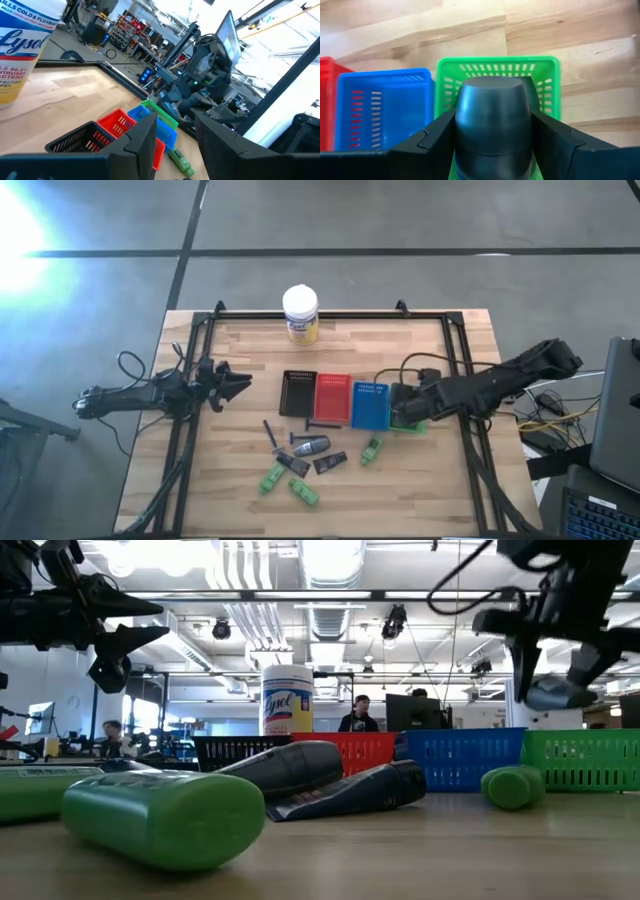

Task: Pick & Place Travel size toiletries
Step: Put the gray deodorant into the green bin

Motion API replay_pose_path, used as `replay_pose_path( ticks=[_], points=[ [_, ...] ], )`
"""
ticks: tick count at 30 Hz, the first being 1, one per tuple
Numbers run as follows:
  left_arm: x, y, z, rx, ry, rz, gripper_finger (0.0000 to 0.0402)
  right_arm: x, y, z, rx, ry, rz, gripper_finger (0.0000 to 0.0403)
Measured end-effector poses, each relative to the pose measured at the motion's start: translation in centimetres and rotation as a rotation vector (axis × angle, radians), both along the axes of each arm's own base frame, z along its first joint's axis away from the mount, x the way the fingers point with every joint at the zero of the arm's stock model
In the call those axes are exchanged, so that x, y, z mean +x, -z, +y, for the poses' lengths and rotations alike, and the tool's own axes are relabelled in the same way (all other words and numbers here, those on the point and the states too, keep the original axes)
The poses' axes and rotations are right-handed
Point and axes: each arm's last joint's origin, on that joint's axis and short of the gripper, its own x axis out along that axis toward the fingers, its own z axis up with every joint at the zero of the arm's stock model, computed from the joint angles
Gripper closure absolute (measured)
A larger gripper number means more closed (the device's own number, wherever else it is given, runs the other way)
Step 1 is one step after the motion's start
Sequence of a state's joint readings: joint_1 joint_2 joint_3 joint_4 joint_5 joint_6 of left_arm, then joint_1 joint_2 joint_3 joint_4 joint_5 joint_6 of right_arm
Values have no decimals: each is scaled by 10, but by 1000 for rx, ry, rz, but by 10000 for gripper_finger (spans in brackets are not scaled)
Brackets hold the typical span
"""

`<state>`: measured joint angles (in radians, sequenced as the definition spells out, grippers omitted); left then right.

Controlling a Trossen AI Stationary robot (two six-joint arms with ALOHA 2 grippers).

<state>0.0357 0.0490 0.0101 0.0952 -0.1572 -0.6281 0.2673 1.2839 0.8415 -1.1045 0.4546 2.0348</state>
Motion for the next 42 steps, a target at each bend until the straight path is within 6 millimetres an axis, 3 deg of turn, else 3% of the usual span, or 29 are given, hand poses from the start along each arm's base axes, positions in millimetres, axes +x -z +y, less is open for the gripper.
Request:
replay_pose_path(
  ticks=[9,20,27,35,38,42],
  points=[
    [0,0,1,-2,-31,-1,259,2,21,0,-7,-19,64,181],
    [0,-1,1,-73,-23,-20,259,4,20,2,10,-90,115,74],
    [0,-1,1,-295,-10,-63,259,20,-8,6,-25,-422,138,36],
    [0,1,1,-286,-35,-49,259,61,-27,18,-245,-1235,13,52],
    [0,1,0,-454,24,-73,259,66,-29,10,-267,-1239,-21,64],
    [0,3,-1,-361,22,-38,259,68,-30,-2,-258,-1171,-29,80]
  ],
)
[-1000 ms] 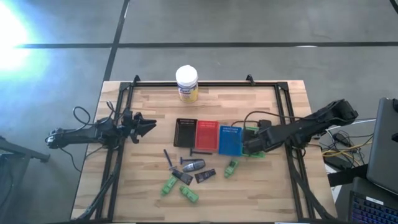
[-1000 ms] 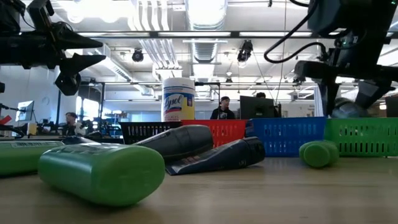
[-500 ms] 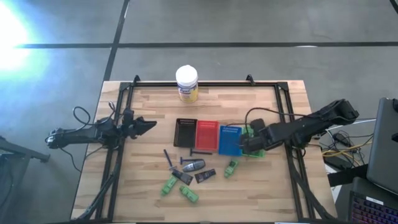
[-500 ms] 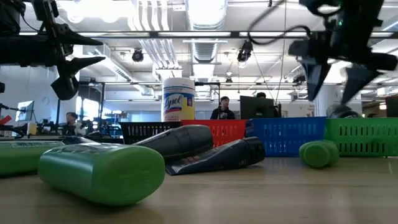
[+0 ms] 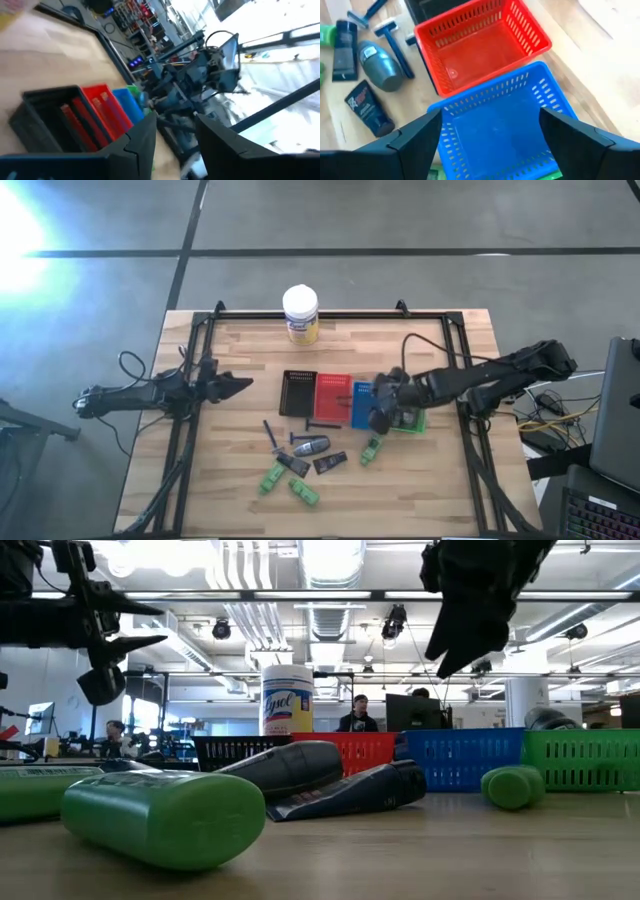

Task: Pick & Place Travel size toiletries
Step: Put the gray deodorant into the green bin

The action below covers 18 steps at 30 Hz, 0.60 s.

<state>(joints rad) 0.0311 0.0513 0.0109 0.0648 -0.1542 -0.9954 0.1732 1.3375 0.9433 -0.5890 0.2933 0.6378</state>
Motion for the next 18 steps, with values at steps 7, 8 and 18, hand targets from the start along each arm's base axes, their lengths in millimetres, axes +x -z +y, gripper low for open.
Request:
replay_pose_path(
  ticks=[7,8,18],
  points=[
    [0,-7,0,-30,14,-70,259,15,-4,5,31,-214,30,103],
    [0,-7,-1,-42,25,-74,259,18,-1,7,30,-252,50,105],
    [6,-15,-6,-65,161,30,259,53,4,14,11,-306,199,95]
  ],
)
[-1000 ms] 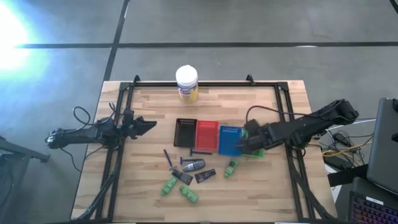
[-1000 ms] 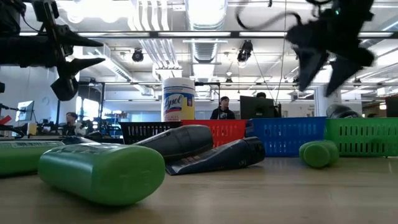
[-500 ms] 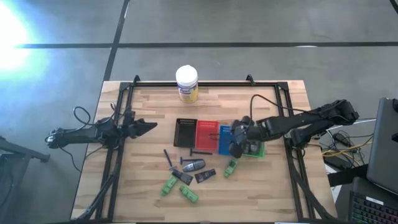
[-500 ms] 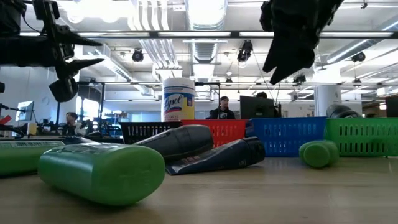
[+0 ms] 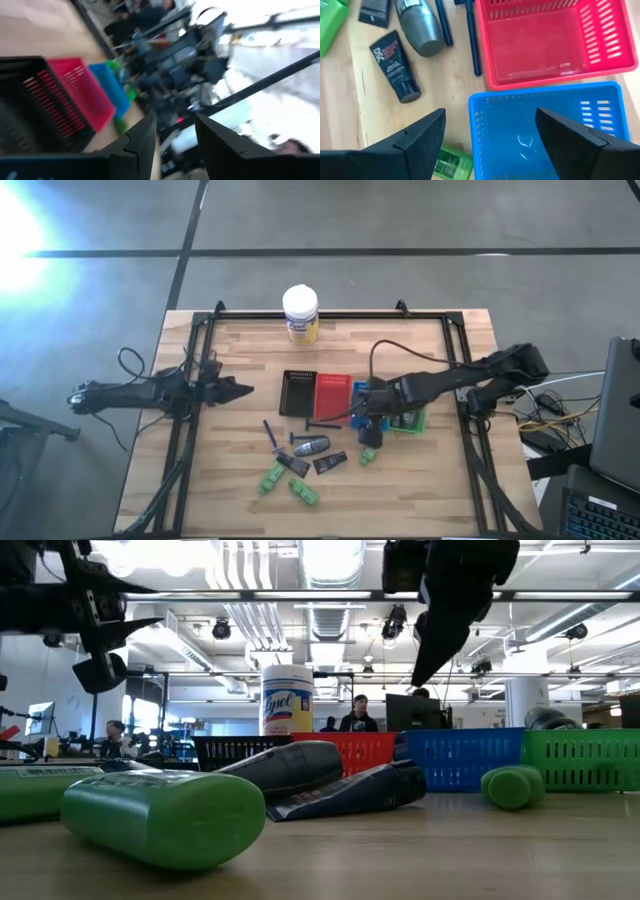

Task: Pick & Place Travel size toiletries
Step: Put the gray deodorant into the green bin

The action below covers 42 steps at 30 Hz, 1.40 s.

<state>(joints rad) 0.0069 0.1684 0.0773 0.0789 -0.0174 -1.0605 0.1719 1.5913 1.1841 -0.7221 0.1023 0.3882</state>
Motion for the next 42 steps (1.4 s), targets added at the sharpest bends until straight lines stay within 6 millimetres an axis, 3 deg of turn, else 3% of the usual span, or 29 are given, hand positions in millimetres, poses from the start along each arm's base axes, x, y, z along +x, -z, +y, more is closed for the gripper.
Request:
replay_pose_path(
  ticks=[5,13,16,18,21,29,34,42],
  points=[
    [17,-15,-4,163,55,223,260,5,-10,1,-10,2,47,77],
    [74,-37,-25,480,294,386,259,-8,-20,0,24,90,54,56],
    [92,-27,-36,527,415,472,259,-12,-19,5,27,89,57,51],
    [105,-24,-42,524,418,494,259,-15,-19,10,12,70,68,49],
    [118,-5,-50,500,438,627,251,-18,-13,16,-13,44,108,50],
    [167,2,-90,559,548,674,164,-25,-6,29,-109,7,141,71],
    [193,7,-107,684,490,800,122,-26,-5,30,-151,-32,143,87],
    [218,24,-116,664,460,924,117,-30,5,28,-209,-87,175,105]
  ],
)
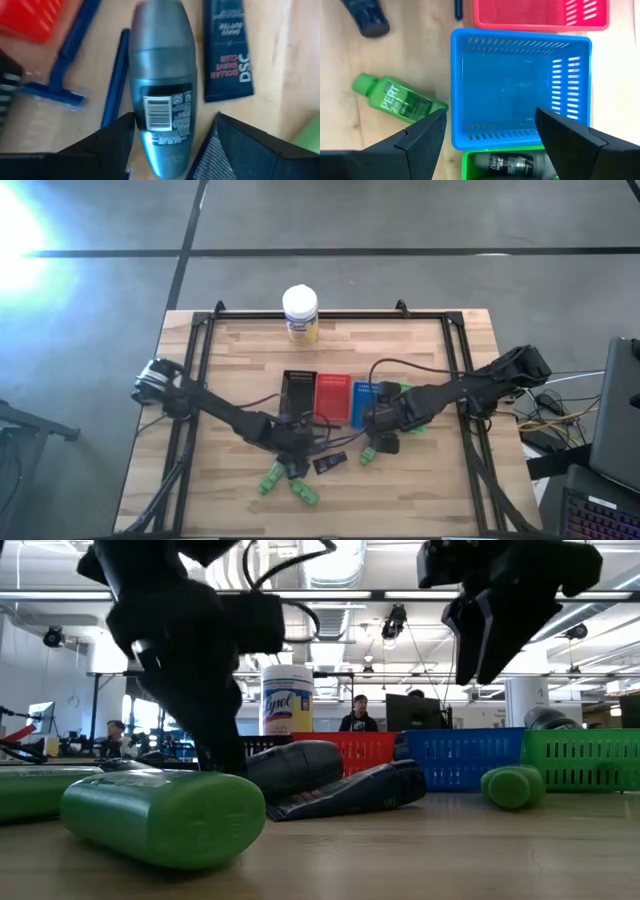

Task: Pick & Place Travel size toiletries
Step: Put the gray deodorant into the green bin

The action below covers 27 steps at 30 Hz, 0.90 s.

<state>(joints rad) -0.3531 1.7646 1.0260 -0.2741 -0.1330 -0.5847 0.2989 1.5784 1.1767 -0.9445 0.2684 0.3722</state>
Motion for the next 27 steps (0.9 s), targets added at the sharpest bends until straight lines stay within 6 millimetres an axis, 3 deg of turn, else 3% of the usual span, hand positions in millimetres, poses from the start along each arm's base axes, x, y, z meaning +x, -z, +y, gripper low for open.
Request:
replay_pose_path(
  ticks=[7,15,24,27],
  points=[
    [10,12,-5,-15,-7,27,117,-6,13,-1,-18,-26,41,113],
    [13,22,-7,58,-30,22,123,-5,24,-1,-10,-33,9,88],
    [12,24,-8,157,-2,5,196,2,20,1,3,-48,-70,66],
    [11,24,-9,182,34,2,200,3,20,1,-1,-48,-78,62]
  ],
)
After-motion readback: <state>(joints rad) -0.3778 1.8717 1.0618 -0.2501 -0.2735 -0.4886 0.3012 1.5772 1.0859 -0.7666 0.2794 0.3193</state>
